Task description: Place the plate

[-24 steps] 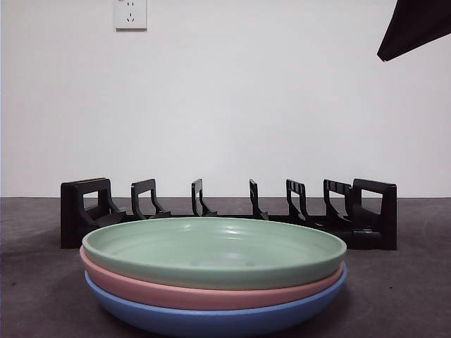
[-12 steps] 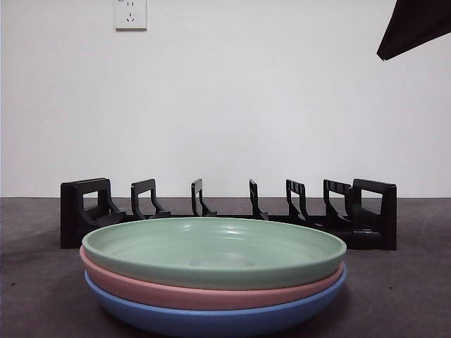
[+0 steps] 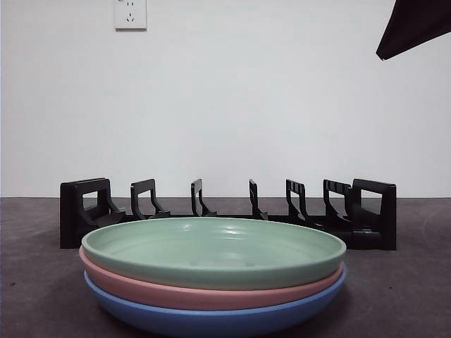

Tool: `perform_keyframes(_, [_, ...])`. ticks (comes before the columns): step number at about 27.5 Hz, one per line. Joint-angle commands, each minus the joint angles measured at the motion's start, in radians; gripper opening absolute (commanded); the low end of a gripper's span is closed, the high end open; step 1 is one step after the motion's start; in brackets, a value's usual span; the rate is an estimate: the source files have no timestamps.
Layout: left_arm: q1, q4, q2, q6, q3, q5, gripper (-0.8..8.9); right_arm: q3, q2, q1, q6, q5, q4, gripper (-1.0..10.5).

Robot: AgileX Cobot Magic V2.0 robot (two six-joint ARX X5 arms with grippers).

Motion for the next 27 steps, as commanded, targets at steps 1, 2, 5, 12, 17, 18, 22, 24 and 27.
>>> perform_keyframes(1, [0.002, 0.004, -0.001, 0.006, -0.020, 0.002, 0.07, 0.008, 0.008, 0.004, 0.010, 0.000, 0.010, 0.2])
perform_keyframes(2, [0.002, 0.007, -0.001, 0.005, -0.020, 0.002, 0.07, 0.008, 0.008, 0.004, 0.010, 0.000, 0.010, 0.2])
perform_keyframes(5, [0.002, 0.009, -0.001, 0.005, -0.020, 0.002, 0.07, 0.008, 0.008, 0.004, 0.010, 0.001, 0.010, 0.2])
perform_keyframes(12, [0.002, 0.009, -0.001, 0.005, -0.020, 0.002, 0.07, 0.008, 0.008, 0.004, 0.010, 0.000, 0.010, 0.2])
perform_keyframes(17, [0.002, 0.009, -0.001, 0.005, -0.020, 0.002, 0.07, 0.007, -0.002, 0.003, -0.041, 0.011, 0.009, 0.2])
perform_keyframes(18, [0.002, 0.009, -0.001, 0.005, -0.020, 0.002, 0.07, 0.002, -0.016, -0.003, -0.059, 0.039, 0.007, 0.2])
perform_keyframes(22, [0.002, 0.009, -0.001, 0.005, -0.020, 0.002, 0.07, -0.158, -0.161, -0.035, -0.063, 0.188, 0.159, 0.2])
perform_keyframes(24, [0.002, 0.009, -0.001, 0.005, -0.020, 0.002, 0.07, -0.294, -0.275, -0.074, -0.038, 0.210, 0.267, 0.2])
perform_keyframes(27, [0.002, 0.009, -0.001, 0.005, -0.020, 0.002, 0.07, -0.472, -0.448, -0.148, 0.004, 0.211, 0.332, 0.2])
